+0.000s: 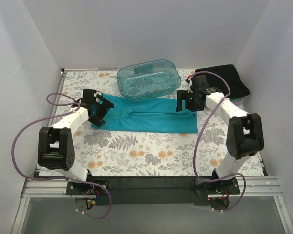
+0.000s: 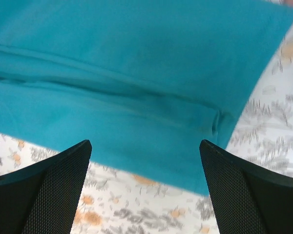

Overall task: Fold and stack the t-shirts
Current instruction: Fold the tshirt

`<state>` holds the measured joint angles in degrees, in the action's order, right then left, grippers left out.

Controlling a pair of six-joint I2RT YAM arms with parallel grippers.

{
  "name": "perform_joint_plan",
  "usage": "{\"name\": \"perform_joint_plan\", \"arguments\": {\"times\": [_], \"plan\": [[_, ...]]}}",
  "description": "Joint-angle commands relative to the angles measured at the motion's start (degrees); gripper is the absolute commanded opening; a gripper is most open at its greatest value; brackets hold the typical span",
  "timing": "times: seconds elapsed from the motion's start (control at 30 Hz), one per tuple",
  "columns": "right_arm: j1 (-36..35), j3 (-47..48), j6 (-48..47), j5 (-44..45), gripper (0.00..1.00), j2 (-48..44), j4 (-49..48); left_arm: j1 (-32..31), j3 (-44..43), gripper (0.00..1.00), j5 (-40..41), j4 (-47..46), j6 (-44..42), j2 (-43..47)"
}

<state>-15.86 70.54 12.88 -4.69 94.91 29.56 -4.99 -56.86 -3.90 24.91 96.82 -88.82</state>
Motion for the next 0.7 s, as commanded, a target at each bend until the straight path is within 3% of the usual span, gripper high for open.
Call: {"name": "perform_joint_plan", "arguments": {"times": [0.0,0.1,0.23,0.37,0.5,0.63,0.67], "plan": [[-0.05,6.26,-5.59,-2.43,0.98,7.81,-3.98,0.16,2.72,0.98,-1.55,-2.58,-1.45,-1.79],[-0.75,9.61,-6.55,-3.31,0.98,13.44,-3.99,0.16,3.60,0.98,-0.76,-3.46,-1.98,-5.38],[-3.29,7.16,-6.91,-0.94,0.98,15.30,-4.95,1.47,2.98,0.98,-1.28,-2.67,-2.07,-10.93],[-5.41,-6.94,-3.75,-1.98,0.97,11.02,-9.07,3.76,3.42,0.98,-2.87,-2.23,0.30,-13.05],[-10.58,-20.07,0.82,-4.37,0.96,4.50,-14.18,4.90,0.88,0.98,1.86,0.38,-0.13,-14.71],[-21.90,-28.17,9.50,-1.82,0.96,-1.65,-14.53,9.28,-4.22,0.98,7.40,3.83,-2.06,-17.62],[-23.85,-29.75,15.88,-1.29,0.96,-3.84,-14.79,10.34,-6.22,0.98,7.50,4.10,-1.98,-19.10]]}}
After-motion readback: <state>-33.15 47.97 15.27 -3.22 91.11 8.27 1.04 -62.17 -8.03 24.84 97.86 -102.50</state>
